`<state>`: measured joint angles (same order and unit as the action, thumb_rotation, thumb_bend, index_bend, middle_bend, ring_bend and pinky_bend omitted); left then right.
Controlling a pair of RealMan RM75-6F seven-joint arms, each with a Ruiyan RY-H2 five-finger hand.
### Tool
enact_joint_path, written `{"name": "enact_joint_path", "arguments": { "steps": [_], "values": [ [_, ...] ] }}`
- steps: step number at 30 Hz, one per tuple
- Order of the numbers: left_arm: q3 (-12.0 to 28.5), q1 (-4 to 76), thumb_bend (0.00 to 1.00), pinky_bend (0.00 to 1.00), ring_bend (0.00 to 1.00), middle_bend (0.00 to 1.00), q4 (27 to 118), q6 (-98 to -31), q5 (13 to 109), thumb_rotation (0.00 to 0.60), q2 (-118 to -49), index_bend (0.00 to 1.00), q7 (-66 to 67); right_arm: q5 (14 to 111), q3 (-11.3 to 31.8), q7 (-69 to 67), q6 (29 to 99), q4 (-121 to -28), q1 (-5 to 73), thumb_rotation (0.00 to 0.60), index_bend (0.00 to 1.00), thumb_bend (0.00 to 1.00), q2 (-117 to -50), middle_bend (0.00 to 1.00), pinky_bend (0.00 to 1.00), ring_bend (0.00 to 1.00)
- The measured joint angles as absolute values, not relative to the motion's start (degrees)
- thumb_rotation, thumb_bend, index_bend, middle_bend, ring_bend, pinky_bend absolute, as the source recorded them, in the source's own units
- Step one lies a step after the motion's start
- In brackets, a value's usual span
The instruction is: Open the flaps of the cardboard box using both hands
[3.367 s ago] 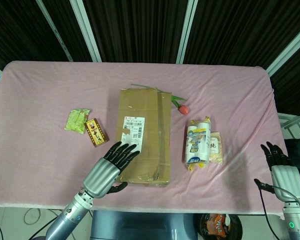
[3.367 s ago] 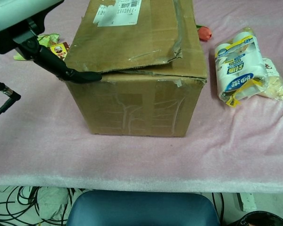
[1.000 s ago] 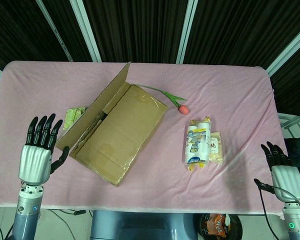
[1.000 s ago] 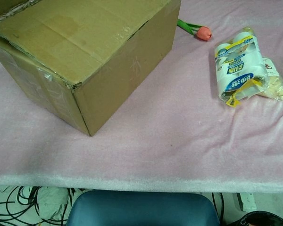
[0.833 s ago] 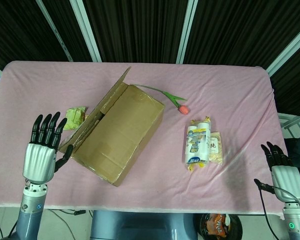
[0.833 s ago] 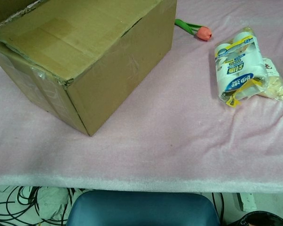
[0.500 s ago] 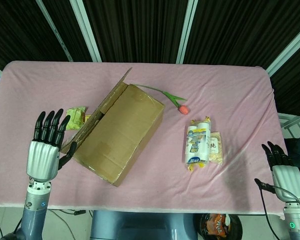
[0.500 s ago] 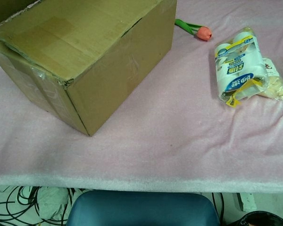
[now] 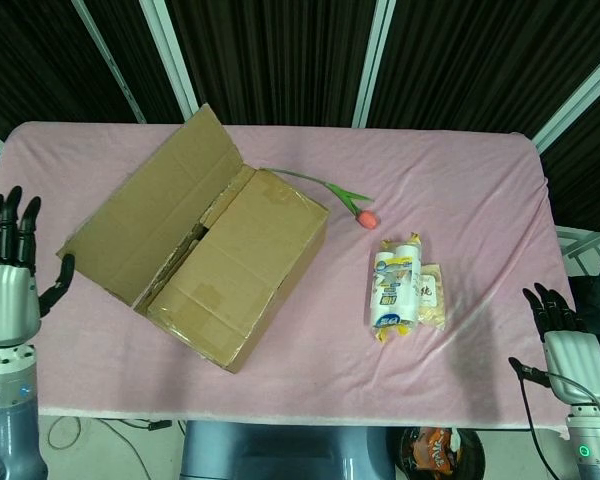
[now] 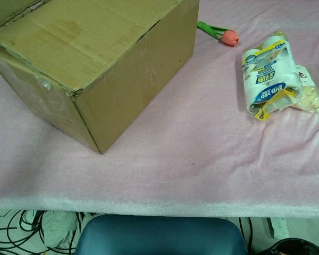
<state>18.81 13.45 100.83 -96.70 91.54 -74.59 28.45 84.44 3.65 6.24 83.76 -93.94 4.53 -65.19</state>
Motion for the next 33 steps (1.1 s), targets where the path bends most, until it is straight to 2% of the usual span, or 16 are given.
{"name": "enact_joint_path", "arguments": {
  "steps": [5, 10, 16, 22, 25, 29, 33],
  "values": [
    [17.1, 10.5, 0.28, 0.0, 0.0, 0.0, 99.5, -97.2, 90.5, 0.6, -70.5, 0.0, 24.8, 84.6, 3.7, 6.4, 84.0, -94.1, 4.5, 0.6, 0.0, 0.23, -65.2, 0.0, 0.21, 0.0],
    [12.9, 7.9, 0.21, 0.0, 0.0, 0.0, 99.9, -97.0, 91.5, 0.6, -68.0, 0.0, 21.7, 85.1, 3.6, 6.6, 84.1, -94.5, 4.6, 0.6, 0.0, 0.23, -65.1, 0.0, 0.21, 0.0],
    [6.3, 4.4, 0.21, 0.0, 0.0, 0.0, 99.0, -96.6, 94.2, 0.6, -65.8, 0.0, 17.6, 86.1, 3.7, 6.2, 84.5, -95.1, 4.8, 0.6, 0.0, 0.24, -64.6, 0.0, 0.21, 0.0],
    [2.8, 1.9, 0.21, 0.0, 0.0, 0.0, 95.2, -96.6, 95.0, 0.6, -65.8, 0.0, 14.6, 87.8, 4.2, 5.0, 85.3, -96.1, 5.3, 0.6, 0.0, 0.28, -63.7, 0.0, 0.21, 0.0],
    [2.3, 1.4, 0.21, 0.0, 0.0, 0.0, 93.0, -96.4, 94.7, 0.6, -66.2, 0.0, 13.3, 89.0, 4.6, 4.2, 85.5, -97.0, 6.0, 0.6, 0.02, 0.33, -63.0, 0.02, 0.23, 0.03],
    [2.2, 1.3, 0.21, 0.0, 0.0, 0.0, 91.5, -95.7, 93.8, 0.6, -66.7, 0.0, 11.6, 89.9, 5.8, 3.3, 85.5, -98.5, 7.3, 0.6, 0.1, 0.46, -62.2, 0.11, 0.26, 0.09],
    [2.3, 1.4, 0.21, 0.0, 0.0, 0.0, 91.0, -95.6, 93.6, 0.6, -66.9, 0.0, 10.4, 91.0, 7.6, 2.7, 84.1, -100.5, 10.1, 0.6, 0.14, 0.61, -61.0, 0.13, 0.26, 0.1]
  ]
}}
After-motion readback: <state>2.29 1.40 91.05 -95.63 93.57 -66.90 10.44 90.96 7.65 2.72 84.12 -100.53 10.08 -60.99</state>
